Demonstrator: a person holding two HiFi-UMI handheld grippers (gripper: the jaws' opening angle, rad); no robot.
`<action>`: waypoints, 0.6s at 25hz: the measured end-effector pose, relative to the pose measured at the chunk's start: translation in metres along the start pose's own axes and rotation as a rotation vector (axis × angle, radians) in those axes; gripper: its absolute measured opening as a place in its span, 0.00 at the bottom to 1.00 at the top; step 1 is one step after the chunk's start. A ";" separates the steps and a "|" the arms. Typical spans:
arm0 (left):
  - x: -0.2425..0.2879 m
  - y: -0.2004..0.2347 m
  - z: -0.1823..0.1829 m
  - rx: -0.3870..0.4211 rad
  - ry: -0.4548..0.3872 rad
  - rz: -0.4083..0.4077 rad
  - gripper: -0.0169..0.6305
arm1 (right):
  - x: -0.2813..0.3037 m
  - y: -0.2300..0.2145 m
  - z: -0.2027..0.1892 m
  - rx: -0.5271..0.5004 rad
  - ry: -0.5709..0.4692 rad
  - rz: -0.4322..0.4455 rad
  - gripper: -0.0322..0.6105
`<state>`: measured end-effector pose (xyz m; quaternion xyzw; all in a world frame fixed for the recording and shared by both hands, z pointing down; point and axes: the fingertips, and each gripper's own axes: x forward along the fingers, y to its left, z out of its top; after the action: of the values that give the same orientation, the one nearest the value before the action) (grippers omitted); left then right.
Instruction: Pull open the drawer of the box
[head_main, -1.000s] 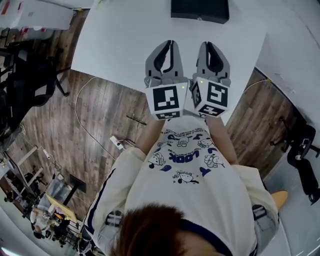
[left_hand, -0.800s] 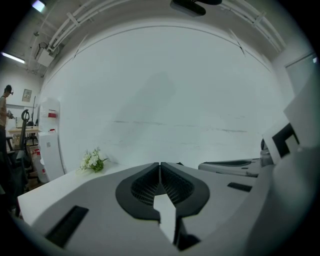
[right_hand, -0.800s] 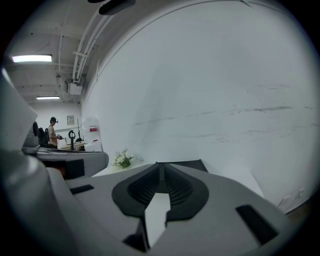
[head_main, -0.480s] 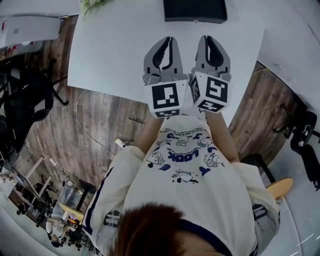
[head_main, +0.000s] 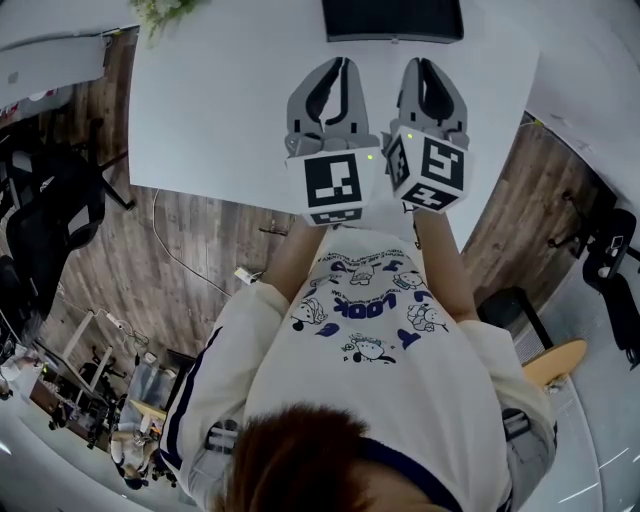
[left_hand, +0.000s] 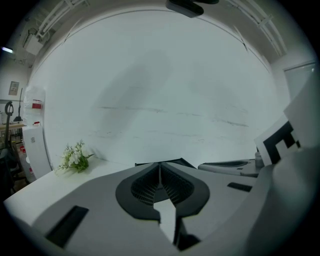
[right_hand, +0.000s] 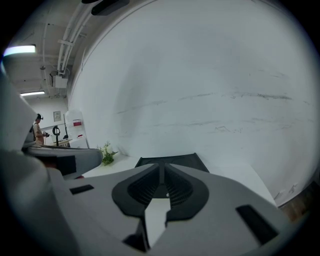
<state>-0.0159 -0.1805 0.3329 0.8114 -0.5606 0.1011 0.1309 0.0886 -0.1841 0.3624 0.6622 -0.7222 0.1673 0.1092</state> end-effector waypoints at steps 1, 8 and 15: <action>0.003 0.001 -0.001 -0.003 0.004 0.000 0.06 | 0.003 0.000 -0.001 -0.001 0.007 0.001 0.12; 0.023 0.008 -0.009 -0.021 0.031 -0.002 0.06 | 0.023 -0.003 -0.007 -0.003 0.034 0.003 0.12; 0.039 0.014 -0.020 -0.038 0.057 -0.005 0.06 | 0.039 -0.002 -0.018 -0.001 0.063 0.008 0.12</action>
<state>-0.0155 -0.2127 0.3652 0.8069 -0.5565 0.1130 0.1626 0.0856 -0.2133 0.3937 0.6538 -0.7210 0.1881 0.1315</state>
